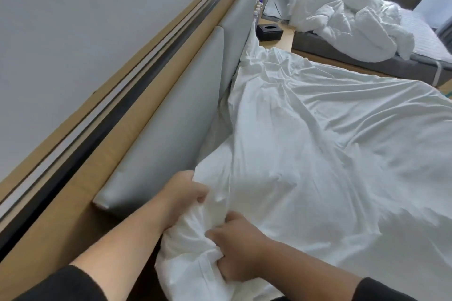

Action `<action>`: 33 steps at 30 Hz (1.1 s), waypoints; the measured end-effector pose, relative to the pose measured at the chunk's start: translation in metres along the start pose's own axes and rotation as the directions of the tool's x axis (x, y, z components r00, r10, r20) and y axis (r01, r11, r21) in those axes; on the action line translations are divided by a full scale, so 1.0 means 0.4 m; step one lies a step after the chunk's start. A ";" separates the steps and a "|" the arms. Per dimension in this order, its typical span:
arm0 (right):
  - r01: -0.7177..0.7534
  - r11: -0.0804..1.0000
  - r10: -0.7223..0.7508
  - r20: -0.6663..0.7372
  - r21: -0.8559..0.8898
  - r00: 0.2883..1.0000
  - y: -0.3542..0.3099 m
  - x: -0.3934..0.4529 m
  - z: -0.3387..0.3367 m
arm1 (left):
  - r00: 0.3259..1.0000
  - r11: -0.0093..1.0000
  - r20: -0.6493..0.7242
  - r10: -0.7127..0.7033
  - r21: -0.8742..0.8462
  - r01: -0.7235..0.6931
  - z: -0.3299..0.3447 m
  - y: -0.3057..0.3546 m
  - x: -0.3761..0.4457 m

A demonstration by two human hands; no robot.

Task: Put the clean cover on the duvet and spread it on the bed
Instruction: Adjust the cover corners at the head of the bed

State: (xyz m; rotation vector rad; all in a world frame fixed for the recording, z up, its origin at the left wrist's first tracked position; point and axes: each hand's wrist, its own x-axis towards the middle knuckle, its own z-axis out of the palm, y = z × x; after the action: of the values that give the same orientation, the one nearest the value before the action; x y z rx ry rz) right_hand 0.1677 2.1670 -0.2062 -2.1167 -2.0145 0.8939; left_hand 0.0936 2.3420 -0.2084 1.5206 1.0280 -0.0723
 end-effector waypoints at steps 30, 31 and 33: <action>-0.623 0.743 0.480 0.454 0.243 0.750 0.517 0.129 0.212 | 0.918 0.836 -0.087 -0.388 0.386 0.390 0.169 -0.472 0.298; -0.626 0.734 0.488 0.439 0.261 0.755 0.554 0.142 0.205 | 0.904 0.833 -0.115 -0.411 0.355 0.424 0.181 -0.472 0.329; -0.638 0.714 0.515 0.400 0.290 0.758 0.632 0.167 0.190 | 0.882 0.833 -0.172 -0.439 0.290 0.471 0.209 -0.471 0.400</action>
State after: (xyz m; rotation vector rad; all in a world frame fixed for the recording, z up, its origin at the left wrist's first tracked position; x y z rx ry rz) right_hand 0.3542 2.1723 -0.4047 -2.4839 -1.0364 1.6378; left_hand 0.1141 2.3355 -0.4685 1.5476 1.5043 -0.5329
